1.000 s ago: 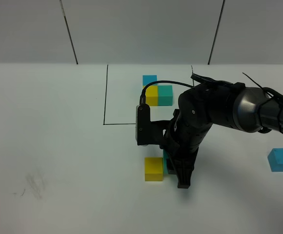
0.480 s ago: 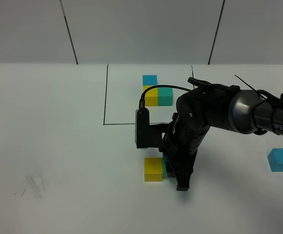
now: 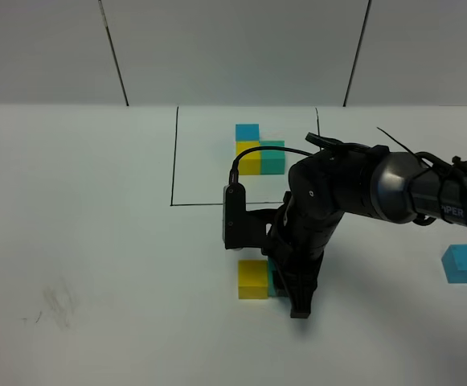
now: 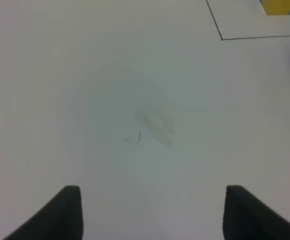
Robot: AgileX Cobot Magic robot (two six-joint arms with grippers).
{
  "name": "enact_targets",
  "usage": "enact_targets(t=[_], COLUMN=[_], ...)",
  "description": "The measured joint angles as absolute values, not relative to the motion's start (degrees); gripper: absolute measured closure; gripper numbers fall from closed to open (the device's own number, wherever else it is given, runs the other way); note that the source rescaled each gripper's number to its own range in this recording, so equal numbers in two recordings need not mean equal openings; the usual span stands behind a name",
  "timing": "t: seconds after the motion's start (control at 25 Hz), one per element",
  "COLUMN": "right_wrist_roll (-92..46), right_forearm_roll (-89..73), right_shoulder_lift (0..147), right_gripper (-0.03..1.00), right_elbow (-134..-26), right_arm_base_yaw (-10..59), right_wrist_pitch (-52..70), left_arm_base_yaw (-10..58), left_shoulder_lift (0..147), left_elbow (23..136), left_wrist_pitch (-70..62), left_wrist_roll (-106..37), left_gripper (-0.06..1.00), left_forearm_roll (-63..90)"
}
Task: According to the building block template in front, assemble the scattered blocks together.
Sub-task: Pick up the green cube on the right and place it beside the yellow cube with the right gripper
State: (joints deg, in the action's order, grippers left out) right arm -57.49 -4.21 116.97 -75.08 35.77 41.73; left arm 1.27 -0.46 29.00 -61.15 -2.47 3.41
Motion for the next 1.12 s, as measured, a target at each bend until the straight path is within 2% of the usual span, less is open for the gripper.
enact_targets(t=[1.12], right_wrist_roll=[-57.51], right_forearm_roll=[-4.39], right_shoulder_lift=[118.83], right_gripper=[0.96], right_elbow=[-75.31], right_arm_base_yaw=[35.77], right_wrist_pitch=[40.83], left_arm_base_yaw=[1.27], left_shoulder_lift=[-0.46], left_elbow=[29.0], left_wrist_pitch=[-61.15], left_wrist_roll=[-2.47], left_gripper=[0.57], left_forearm_roll=[3.41])
